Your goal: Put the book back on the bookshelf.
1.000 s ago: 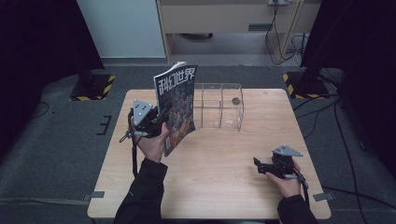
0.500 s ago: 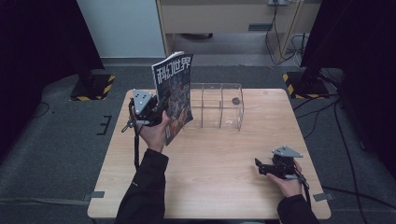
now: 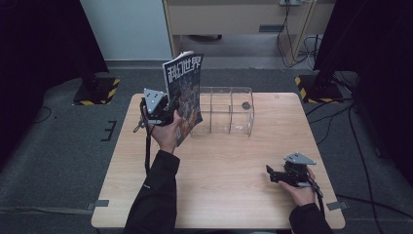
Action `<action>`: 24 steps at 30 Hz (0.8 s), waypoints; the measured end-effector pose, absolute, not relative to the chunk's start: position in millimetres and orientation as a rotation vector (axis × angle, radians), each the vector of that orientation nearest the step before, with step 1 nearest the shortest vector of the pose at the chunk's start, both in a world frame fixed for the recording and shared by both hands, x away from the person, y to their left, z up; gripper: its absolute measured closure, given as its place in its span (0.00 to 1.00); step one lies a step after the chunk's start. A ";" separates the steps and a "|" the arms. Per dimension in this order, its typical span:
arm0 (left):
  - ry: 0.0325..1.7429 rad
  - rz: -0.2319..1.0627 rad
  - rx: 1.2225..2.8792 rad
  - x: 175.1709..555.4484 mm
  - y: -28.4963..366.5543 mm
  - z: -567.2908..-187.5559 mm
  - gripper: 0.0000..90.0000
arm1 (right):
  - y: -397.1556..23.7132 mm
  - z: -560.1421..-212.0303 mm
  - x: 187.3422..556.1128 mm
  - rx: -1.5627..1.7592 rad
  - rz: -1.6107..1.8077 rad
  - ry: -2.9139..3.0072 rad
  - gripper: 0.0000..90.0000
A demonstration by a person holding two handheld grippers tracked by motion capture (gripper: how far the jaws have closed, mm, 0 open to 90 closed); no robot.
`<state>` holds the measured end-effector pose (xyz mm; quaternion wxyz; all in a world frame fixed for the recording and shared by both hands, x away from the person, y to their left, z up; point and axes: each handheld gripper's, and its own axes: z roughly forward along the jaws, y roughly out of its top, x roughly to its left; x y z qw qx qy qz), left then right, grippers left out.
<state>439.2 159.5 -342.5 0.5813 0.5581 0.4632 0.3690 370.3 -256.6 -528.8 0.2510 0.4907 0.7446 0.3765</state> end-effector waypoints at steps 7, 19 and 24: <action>1.082 0.861 1.292 448.2 157.1 -346.0 0.92 | -256.1 -529.7 370.5 1.338 1.017 2.034 0.10; 1.094 0.845 1.299 471.9 143.4 -351.1 0.92 | -256.7 -530.8 370.7 1.332 1.007 2.041 0.10; 1.106 0.871 1.307 481.4 138.5 -359.3 0.92 | -256.9 -531.4 371.2 1.323 1.004 2.042 0.10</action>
